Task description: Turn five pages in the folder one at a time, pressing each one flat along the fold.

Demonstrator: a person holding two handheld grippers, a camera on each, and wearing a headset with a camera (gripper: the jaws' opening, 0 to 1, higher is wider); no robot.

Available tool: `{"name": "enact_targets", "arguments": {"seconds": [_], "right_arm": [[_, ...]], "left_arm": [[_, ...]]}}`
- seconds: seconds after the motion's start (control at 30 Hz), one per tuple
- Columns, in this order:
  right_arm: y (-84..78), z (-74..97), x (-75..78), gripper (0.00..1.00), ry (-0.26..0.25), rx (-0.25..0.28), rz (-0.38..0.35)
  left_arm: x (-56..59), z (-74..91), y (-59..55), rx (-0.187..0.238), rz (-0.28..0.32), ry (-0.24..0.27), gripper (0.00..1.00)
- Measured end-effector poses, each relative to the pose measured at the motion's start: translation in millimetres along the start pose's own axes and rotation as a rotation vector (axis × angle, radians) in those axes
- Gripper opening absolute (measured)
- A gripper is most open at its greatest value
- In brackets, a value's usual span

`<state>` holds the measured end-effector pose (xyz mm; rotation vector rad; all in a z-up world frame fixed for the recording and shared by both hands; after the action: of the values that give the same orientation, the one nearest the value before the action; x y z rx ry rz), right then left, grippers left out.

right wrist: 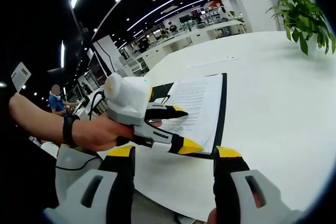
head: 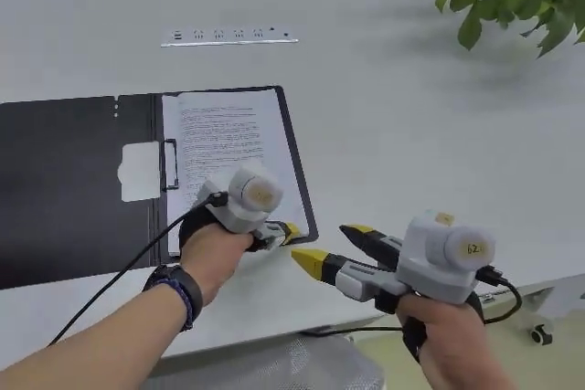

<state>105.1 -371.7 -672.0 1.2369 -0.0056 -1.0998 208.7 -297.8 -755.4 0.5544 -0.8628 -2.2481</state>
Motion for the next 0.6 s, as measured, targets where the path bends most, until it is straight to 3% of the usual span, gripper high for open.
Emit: {"name": "enact_targets", "arguments": {"seconds": [0.17, 0.27, 0.43, 0.6], "right_arm": [[-3.3, -8.3, 2.9, 0.58, 0.013, -0.021, 0.002], [0.4, -15.4, 4.8, 0.58, 0.026, 0.001, -0.01], [3.7, -27.6, 11.5, 0.57, 0.041, 0.02, -0.027], [7.6, -39.0, 18.9, 0.55, 0.056, 0.032, -0.042]], "left_arm": [[-0.9, 3.0, -0.7, -0.003, 0.026, 0.004, 0.69], [-2.2, 3.7, -2.6, 0.006, 0.036, -0.002, 0.67], [-12.5, 5.8, -3.2, 0.012, 0.09, 0.003, 0.56], [-12.0, 7.6, -5.6, 0.016, 0.108, 0.002, 0.54]]}}
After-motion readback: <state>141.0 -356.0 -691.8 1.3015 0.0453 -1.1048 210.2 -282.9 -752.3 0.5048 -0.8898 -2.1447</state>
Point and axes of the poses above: the centre of the closed fingertips' face, and the gripper's own axes: z roughly backward along the fingers, x roughly to its right, y roughly out of its top, the point moved 4 cm from there along z, roughly backward along the fingers, and after that the axes turned 13 degrees about y, right-handed, at the moved point
